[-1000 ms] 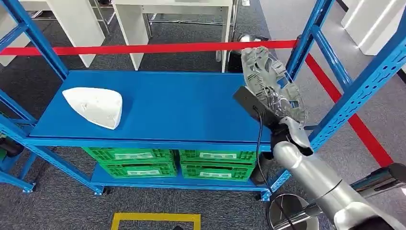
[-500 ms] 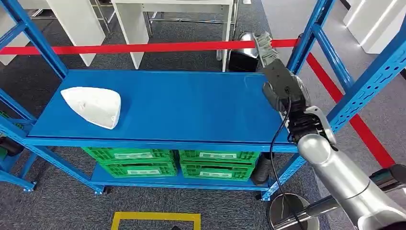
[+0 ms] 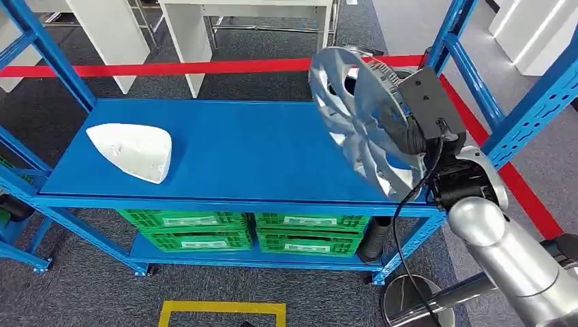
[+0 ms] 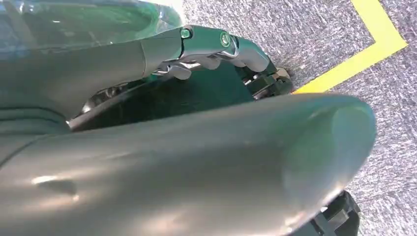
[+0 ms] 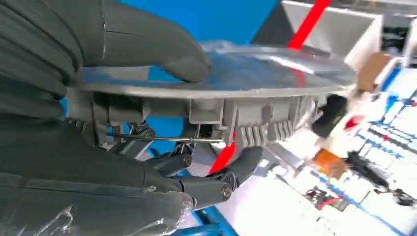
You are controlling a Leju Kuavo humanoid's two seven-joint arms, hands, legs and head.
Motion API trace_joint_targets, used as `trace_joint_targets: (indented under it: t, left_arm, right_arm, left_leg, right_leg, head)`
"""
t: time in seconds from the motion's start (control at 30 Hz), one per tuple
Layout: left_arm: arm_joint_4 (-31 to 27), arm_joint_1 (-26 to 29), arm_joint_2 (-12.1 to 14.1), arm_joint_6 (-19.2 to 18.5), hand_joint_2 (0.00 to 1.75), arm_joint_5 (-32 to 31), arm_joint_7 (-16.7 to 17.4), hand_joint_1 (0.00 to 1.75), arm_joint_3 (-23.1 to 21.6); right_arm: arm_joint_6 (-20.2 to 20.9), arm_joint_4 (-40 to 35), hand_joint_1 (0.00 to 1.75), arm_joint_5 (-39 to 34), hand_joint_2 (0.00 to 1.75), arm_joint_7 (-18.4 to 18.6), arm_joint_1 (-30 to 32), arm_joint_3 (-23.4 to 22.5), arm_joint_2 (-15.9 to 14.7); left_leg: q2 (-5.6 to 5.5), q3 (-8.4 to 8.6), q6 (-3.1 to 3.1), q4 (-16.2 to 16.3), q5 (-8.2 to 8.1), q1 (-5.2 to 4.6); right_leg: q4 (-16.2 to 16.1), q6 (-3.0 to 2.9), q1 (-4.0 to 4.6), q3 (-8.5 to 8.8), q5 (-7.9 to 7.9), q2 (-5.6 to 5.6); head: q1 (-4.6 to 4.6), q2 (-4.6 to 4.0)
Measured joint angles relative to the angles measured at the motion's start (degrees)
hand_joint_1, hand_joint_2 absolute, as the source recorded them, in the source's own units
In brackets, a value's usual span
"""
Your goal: Take the parts from the cabinet and place them on the table.
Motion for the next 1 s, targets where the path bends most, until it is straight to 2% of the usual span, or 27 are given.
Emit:
trace_joint_targets:
  t: [0.27,0.53,0.9,1.0]
  left_arm:
    - [0.0,0.06,0.02,0.61,0.0,0.39,-0.48,0.0,0.02]
    - [0.0,0.33,0.04,0.96,0.0,1.14,-1.25,0.0,0.46]
    - [0.0,0.46,0.11,1.09,0.0,1.9,-1.44,0.0,0.96]
    - [0.0,0.54,0.13,1.33,0.0,2.16,-1.66,0.0,0.96]
  right_arm:
    - [-1.35,-4.85,1.75,-1.51,1.75,-0.63,-1.16,0.28,-1.11]
    - [-2.88,-9.2,1.75,-6.91,1.75,-4.48,-1.27,0.37,-2.6]
    - [-3.45,-13.03,1.75,-9.58,1.75,-6.58,-1.19,0.72,-4.0]
    - [-3.5,-13.93,1.75,-11.48,1.75,-8.46,-0.93,0.74,-4.18]
  left_leg:
    - [-0.02,-0.08,0.0,0.0,0.0,-0.01]
    - [-0.02,-0.14,0.0,0.0,0.0,-0.01]
    - [-0.02,-0.16,0.0,-0.01,0.0,-0.01]
    - [-0.02,-0.17,0.0,-0.01,0.0,-0.01]
  right_leg:
    - [0.0,0.0,-0.01,-0.08,0.0,-0.01]
    - [0.0,0.0,-0.01,-0.14,0.0,-0.01]
    - [0.0,0.0,-0.01,-0.16,0.0,-0.02]
    - [0.0,0.0,-0.01,-0.17,0.0,-0.01]
  head:
    - [-0.04,0.0]
    - [-0.04,0.0]
    - [-0.07,0.0]
    - [-0.04,0.0]
